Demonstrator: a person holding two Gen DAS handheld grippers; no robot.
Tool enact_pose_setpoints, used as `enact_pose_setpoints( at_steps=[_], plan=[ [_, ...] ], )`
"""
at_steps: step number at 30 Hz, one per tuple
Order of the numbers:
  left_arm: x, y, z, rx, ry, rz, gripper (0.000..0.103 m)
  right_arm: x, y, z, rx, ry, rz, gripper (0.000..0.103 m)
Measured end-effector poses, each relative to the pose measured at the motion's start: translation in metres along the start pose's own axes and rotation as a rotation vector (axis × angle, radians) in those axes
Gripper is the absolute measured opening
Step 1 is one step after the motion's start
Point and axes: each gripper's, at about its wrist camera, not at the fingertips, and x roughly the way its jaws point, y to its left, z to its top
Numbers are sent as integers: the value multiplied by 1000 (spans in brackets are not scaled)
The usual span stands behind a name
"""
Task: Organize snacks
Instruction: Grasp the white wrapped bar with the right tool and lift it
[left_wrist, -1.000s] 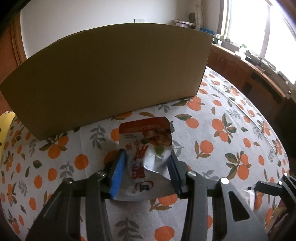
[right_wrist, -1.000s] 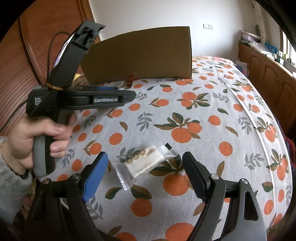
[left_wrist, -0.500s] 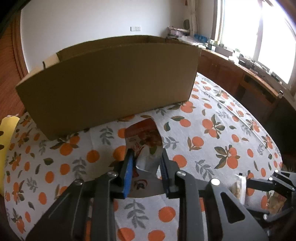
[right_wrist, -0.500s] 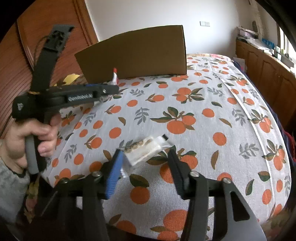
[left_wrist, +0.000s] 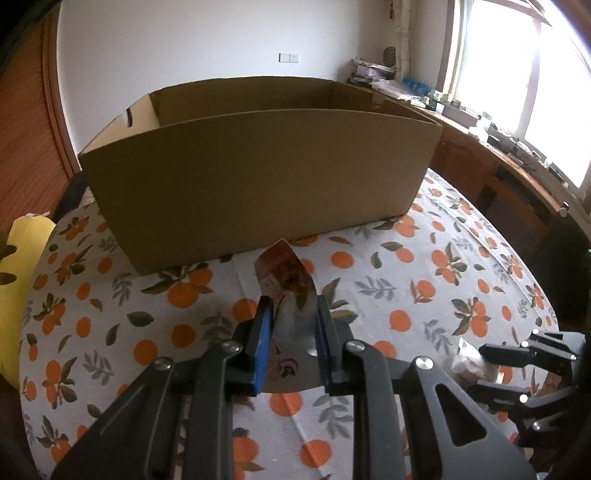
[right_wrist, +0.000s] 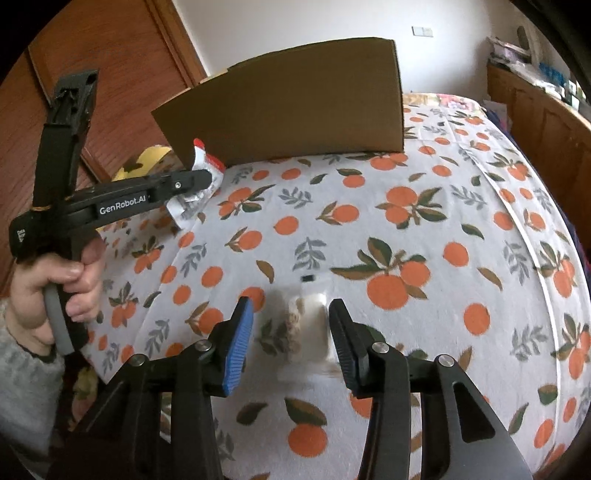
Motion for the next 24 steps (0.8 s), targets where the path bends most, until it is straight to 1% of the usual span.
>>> enact_pose_setpoints(
  at_steps=[1,3,4,7,9,10,13,17,21,24],
  plan=[
    [0,1,0,1,1,-3,20,2,3,1,-16,6,-19,44],
    [0,0,0,21,6,30,20,5,7,-1,-45,18,-49,44],
    [1,1,-1,26,7,31,20,5,9,-2,-64,14,-66,44],
    [2,0,-2,29,9,22,21,5,14,-7,-104,9,-114,36],
    [1,0,-2,33,9,27,21,5,15,-11,-131,-1,-160,20],
    [1,-1,-3,37,7,28,20,4,13,-12,-134,-4,-162,20],
    [-3,-3,-5,52,-8,38,20,1,5,-12,-97,-8,-130,19],
    [-9,-3,-8,47,-22,35,20,-3,-1,-13,-58,-21,-105,19],
    [-21,-3,-7,38,-43,15,20,-9,-6,-12,-30,-39,-64,19],
    [-31,-7,-4,42,-66,1,20,-15,-5,-10,-36,-54,-65,19]
  ],
)
